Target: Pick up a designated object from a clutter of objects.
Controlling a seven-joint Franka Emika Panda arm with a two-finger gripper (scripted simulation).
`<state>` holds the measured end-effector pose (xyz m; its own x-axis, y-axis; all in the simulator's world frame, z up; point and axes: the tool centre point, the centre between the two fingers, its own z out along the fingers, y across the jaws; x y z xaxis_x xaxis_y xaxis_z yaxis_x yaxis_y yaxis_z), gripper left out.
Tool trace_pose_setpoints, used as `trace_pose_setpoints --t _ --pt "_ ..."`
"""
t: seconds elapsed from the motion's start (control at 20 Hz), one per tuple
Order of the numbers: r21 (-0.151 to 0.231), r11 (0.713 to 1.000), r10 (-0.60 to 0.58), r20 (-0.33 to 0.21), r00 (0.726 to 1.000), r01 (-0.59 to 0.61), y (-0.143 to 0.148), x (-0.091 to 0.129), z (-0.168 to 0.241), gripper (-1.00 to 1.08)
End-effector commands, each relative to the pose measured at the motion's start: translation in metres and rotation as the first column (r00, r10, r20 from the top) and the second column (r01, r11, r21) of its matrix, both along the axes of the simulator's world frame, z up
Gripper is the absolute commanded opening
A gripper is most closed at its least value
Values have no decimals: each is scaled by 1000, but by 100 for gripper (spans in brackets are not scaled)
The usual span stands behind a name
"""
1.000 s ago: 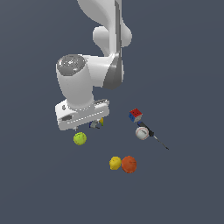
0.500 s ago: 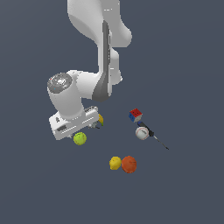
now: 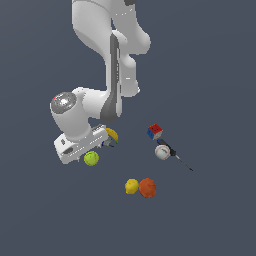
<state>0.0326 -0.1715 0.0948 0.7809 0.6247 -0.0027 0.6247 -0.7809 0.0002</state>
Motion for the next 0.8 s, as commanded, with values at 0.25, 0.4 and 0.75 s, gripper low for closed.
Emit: trace_pose_setpoints --t 0.25,0.4,0.75 --pt "2 1000 8 1 1000 -8 -2 0 -4 100" --pt "2 1000 9 1 1000 -9 -2 -1 -12 100" --pt "2 1000 12 2 1000 -12 -2 -1 -46 100"
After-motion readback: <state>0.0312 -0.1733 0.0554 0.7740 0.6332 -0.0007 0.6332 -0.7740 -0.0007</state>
